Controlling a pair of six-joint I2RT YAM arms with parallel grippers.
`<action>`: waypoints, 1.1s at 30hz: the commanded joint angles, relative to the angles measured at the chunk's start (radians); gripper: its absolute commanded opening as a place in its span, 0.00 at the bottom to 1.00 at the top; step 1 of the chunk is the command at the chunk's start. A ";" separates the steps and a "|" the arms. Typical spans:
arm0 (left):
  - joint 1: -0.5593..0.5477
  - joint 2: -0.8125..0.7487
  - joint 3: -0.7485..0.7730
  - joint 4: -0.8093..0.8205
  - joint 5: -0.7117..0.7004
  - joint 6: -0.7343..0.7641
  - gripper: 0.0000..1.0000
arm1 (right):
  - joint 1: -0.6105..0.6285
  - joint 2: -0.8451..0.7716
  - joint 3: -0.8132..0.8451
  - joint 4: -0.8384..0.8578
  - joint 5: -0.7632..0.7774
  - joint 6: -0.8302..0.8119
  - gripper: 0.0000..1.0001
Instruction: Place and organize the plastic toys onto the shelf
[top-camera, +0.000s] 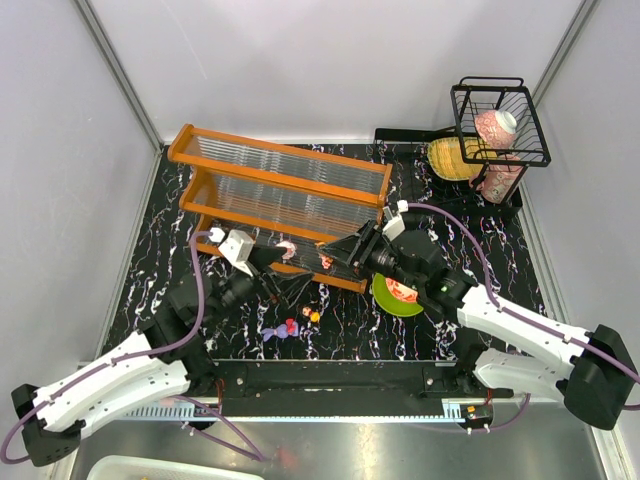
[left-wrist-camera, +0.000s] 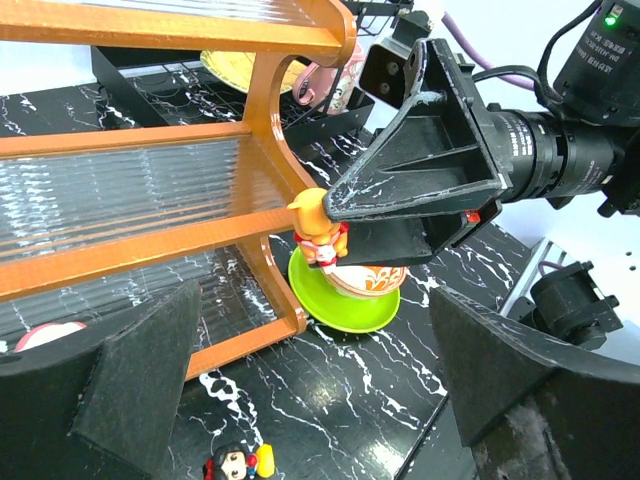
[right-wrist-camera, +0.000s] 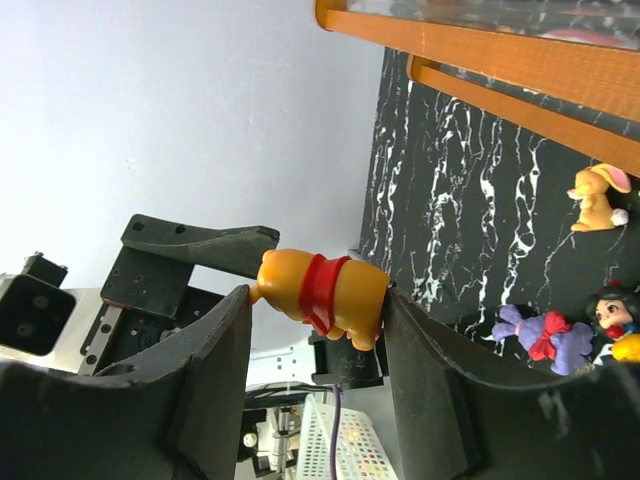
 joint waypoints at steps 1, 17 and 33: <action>-0.016 0.032 0.022 0.116 -0.020 -0.006 0.99 | -0.012 -0.014 -0.005 0.110 -0.044 0.044 0.41; -0.042 0.153 0.054 0.214 -0.073 0.021 0.99 | -0.013 -0.021 -0.003 0.137 -0.078 0.060 0.41; -0.044 0.225 0.067 0.283 -0.113 0.038 0.91 | -0.013 -0.038 -0.020 0.153 -0.092 0.073 0.40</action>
